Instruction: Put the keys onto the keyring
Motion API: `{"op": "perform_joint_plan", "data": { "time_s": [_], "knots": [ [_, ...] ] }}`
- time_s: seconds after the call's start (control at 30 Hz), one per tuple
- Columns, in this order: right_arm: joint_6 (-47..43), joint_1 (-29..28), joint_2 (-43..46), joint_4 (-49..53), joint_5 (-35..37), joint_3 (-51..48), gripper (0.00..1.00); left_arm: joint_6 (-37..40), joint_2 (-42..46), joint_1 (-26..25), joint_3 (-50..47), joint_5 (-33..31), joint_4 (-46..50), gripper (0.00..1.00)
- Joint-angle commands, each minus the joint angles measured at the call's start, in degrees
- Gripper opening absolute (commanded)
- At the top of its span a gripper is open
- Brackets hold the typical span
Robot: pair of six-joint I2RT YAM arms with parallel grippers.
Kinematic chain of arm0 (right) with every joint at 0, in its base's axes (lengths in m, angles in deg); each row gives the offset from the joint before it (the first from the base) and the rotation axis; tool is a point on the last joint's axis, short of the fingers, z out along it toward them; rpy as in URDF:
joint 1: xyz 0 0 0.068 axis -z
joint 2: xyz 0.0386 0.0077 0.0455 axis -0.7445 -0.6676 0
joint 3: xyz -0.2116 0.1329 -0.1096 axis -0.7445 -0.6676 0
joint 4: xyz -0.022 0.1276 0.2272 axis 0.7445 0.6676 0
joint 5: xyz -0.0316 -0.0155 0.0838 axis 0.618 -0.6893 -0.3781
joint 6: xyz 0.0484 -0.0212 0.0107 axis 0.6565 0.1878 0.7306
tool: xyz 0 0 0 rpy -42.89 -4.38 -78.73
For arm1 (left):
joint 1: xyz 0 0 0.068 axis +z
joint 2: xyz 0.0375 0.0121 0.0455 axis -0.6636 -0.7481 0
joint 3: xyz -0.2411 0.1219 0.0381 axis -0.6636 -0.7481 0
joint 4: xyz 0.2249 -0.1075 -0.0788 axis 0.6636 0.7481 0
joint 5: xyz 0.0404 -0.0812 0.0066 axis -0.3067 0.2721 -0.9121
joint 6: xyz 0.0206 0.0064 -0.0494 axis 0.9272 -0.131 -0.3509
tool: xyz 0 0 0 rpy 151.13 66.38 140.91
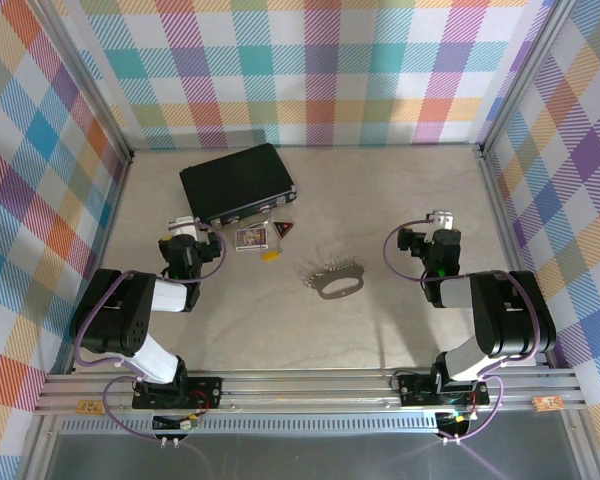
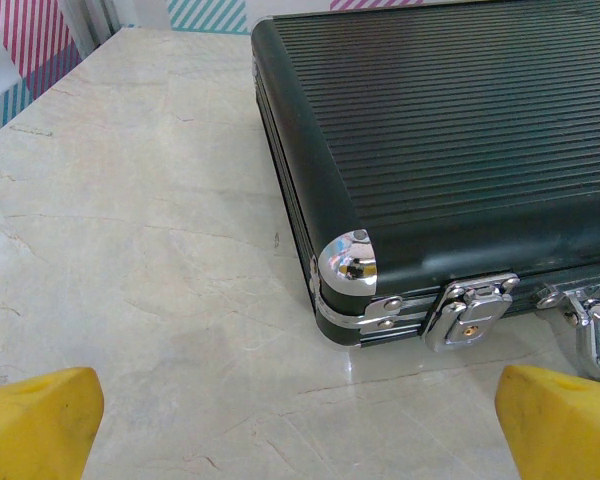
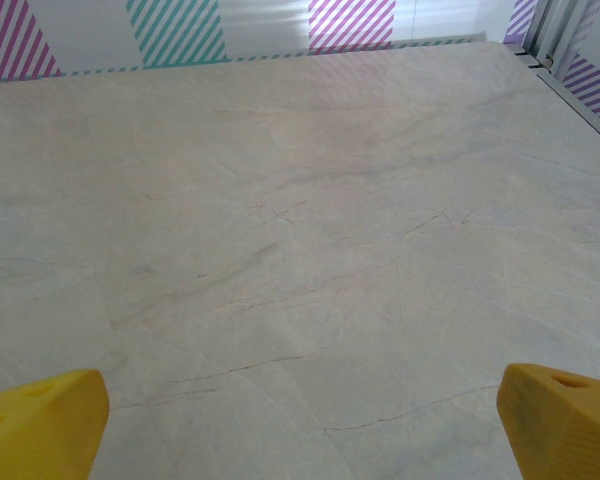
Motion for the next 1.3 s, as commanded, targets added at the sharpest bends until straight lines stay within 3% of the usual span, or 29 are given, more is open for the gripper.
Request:
{"op": "perform_joint_plan", "data": {
  "time_s": [0.0, 0.67, 0.87, 1.1, 1.27],
  "knots": [
    [0.66, 0.43, -0.17, -0.79, -0.28, 0.08, 0.99, -0.53, -0.31, 0.32, -0.35, 0.84, -1.36, 1.00],
    [0.57, 0.42, 0.05, -1.25, -0.12, -0.16, 0.99, -0.80, 0.00, 0.31, -0.61, 0.03, -1.80, 1.00],
    [-1.13, 0.37, 3.51, 1.15, -3.69, -0.35, 0.99, -0.87, 5.21, 0.27, -0.24, -0.32, 3.34, 1.00],
    [-0.52, 0.23, 15.74, 19.80, -3.89, 4.43, 0.99, -0.51, 15.19, -1.72, 2.45, -1.93, 16.12, 1.00],
    [9.17, 0.06, 23.19, 37.43, 1.41, 9.04, 0.99, -4.55, 21.04, -3.57, 5.40, 1.68, 25.18, 1.00]
  ]
}}
